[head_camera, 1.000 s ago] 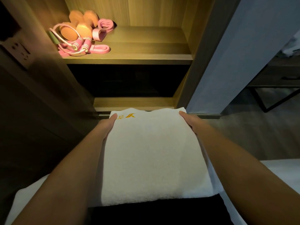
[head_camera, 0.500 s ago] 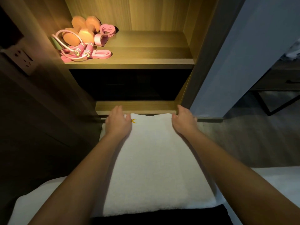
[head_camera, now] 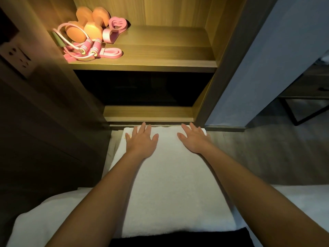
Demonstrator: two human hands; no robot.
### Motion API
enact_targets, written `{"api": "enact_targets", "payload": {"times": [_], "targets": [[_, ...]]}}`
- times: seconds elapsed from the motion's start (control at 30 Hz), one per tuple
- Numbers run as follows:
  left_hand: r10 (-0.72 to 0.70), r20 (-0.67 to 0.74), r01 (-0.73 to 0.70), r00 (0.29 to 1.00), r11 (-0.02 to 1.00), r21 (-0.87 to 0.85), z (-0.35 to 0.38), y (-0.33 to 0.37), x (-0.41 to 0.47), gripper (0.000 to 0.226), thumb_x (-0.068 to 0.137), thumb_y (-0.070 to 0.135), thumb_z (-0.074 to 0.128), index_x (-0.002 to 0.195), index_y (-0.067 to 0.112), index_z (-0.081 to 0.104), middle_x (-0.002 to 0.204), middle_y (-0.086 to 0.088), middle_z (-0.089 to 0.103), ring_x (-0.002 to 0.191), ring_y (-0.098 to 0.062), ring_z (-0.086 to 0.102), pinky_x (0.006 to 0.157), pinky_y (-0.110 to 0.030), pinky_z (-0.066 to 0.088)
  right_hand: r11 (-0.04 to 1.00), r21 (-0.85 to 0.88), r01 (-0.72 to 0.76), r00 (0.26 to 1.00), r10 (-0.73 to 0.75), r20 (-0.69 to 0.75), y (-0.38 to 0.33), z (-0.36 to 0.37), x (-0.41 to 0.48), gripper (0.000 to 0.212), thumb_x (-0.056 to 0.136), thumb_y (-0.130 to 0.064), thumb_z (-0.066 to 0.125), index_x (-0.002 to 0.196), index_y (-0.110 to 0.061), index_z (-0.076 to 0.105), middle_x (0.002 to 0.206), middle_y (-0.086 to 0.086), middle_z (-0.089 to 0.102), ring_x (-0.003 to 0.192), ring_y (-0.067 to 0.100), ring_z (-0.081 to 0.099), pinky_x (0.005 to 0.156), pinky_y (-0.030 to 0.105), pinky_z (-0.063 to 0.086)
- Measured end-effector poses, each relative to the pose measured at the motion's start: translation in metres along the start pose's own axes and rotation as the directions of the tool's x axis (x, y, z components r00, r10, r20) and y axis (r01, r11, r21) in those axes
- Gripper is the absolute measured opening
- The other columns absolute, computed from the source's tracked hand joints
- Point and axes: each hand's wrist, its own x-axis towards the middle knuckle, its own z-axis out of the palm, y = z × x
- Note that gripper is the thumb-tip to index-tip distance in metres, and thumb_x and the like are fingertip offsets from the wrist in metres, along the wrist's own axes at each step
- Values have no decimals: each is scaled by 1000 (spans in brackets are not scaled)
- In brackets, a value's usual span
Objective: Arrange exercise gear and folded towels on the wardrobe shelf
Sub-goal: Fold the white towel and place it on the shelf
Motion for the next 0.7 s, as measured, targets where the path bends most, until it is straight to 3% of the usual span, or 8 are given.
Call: {"api": "enact_targets", "payload": {"times": [0.13,0.2,0.27,0.3,0.4,0.47,0.57,0.7], "targets": [[-256,75,266,964,944,-193,-8,-21,14,79,91,69,32,154,23,18,161,-5,17,145,-33,20,115,-53,22,929,313,-198,980,184,75,14,-12,4,76,94,-67,30,155,-24,13,163,4,11,148,33,15,116,53,20],[-416,256,488,873,763,-425,-17,-40,26,89,83,73,47,149,15,31,152,-11,36,135,-35,40,111,-48,33,743,575,-342,938,306,161,26,-19,7,75,91,-67,44,148,-19,35,154,6,36,135,34,41,108,50,36],[-424,436,608,794,534,-588,-28,-59,31,73,82,70,56,124,11,57,116,-11,68,104,-29,63,90,-40,49,544,737,-401,912,316,262,40,-22,9,52,88,-61,56,119,-19,62,129,6,62,105,26,62,89,43,48],[-419,484,640,768,484,-597,-33,-66,30,62,82,68,57,106,11,62,87,-8,74,85,-24,66,71,-34,49,562,730,-389,919,288,269,48,-22,10,39,90,-56,58,107,-21,66,120,7,66,96,23,63,87,42,48],[-447,496,664,744,417,-621,-36,-75,33,42,86,55,63,83,14,60,43,0,63,46,-21,64,47,-28,41,506,775,-379,923,267,277,61,-21,17,23,92,-46,59,95,-23,64,115,12,67,88,22,61,86,43,47],[-449,447,619,773,380,-688,-32,-71,38,39,90,46,63,101,9,65,63,-4,72,54,-19,69,52,-23,46,389,812,-435,892,311,329,59,-25,18,41,83,-57,65,102,-21,63,107,6,69,90,25,63,81,43,47],[-571,136,497,809,544,-676,-21,-72,44,58,92,46,59,131,2,54,122,-14,63,108,-31,61,81,-33,43,408,819,-404,879,422,223,58,-22,24,53,78,-59,71,105,-16,57,104,4,67,80,24,65,67,37,50],[-552,49,440,833,605,-664,-11,-74,40,56,96,44,54,137,6,48,130,-14,56,106,-29,58,75,-30,41,480,813,-331,895,434,108,63,-10,28,46,82,-57,67,108,-20,58,112,4,67,81,21,64,74,38,50]]}}
